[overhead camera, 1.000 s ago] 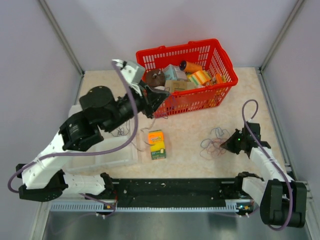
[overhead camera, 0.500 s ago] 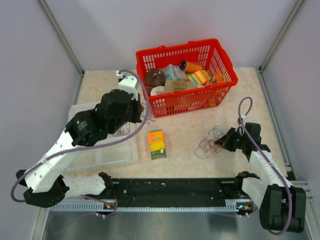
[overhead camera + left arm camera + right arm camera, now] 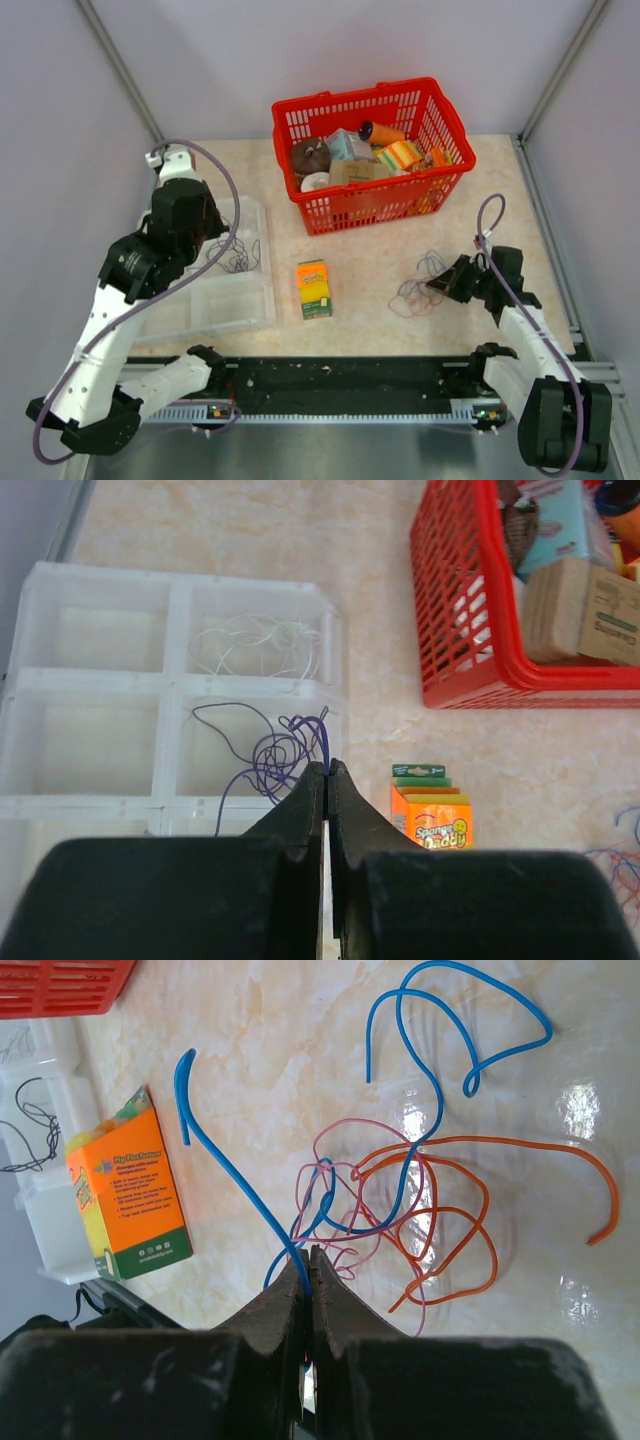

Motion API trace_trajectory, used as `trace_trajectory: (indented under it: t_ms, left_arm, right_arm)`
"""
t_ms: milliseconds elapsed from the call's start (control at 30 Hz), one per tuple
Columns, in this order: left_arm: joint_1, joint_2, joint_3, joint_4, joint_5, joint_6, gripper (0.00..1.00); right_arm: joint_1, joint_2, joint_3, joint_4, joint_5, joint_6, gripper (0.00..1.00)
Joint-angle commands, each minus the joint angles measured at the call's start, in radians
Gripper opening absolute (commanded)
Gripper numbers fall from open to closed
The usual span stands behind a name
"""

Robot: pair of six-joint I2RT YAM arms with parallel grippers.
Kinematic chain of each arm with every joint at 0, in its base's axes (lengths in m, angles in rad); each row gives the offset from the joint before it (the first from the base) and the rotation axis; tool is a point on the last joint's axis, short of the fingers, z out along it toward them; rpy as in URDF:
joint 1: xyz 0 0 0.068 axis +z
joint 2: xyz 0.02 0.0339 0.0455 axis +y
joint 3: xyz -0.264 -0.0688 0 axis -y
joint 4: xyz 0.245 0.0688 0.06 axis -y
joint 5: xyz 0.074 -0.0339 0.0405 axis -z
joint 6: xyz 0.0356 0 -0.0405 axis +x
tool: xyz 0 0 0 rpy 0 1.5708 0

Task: Untangle the cables

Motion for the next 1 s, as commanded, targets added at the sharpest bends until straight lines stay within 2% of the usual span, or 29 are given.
trace_trajectory:
  t_ms: [0,67,167,333,533,767,867,900,933,967]
  left_arm:
    - [0.072,0.023,-0.056,0.034,-0.043,-0.089,0.0]
    - [0.096,0.006,-0.102,0.068,-0.063,-0.107,0.0]
    - [0.14,-0.002,-0.205,0.161,0.002,-0.126,0.0]
    - [0.249,0.051,-0.327,0.22,0.101,-0.254,0.0]
    - [0.326,0.049,-0.505,0.313,0.168,-0.374,0.0]
    - [0.427,0.124,-0.624,0.413,0.366,-0.44,0.0]
    - [0.45,0.15,-0.628,0.424,0.414,-0.446,0.0]
    - [0.451,0.149,-0.627,0.421,0.415,-0.445,0.01]
    - [0.452,0.144,-0.625,0.413,0.415,-0.446,0.08]
    - [0.452,0.129,-0.627,0.407,0.42,-0.446,0.21]
  right_arm:
    - [-0.006,0.02,-0.001,0.049,-0.022,-0.006,0.0]
    - [-0.006,0.017,-0.004,0.052,-0.02,-0.002,0.0]
    - [-0.006,0.015,-0.007,0.058,-0.014,0.0,0.0]
    - [-0.006,0.012,-0.013,0.063,-0.032,0.004,0.0]
    - [-0.006,-0.009,-0.018,0.064,-0.037,0.009,0.0]
    - [-0.006,-0.003,-0.021,0.07,-0.037,0.007,0.0]
    - [-0.004,0.003,-0.02,0.073,-0.042,0.01,0.0]
    - [-0.003,0.006,-0.02,0.075,-0.045,0.007,0.0]
    - [-0.001,0.008,-0.021,0.076,-0.048,0.009,0.0]
    - [0.002,0.009,-0.018,0.078,-0.051,0.009,0.0]
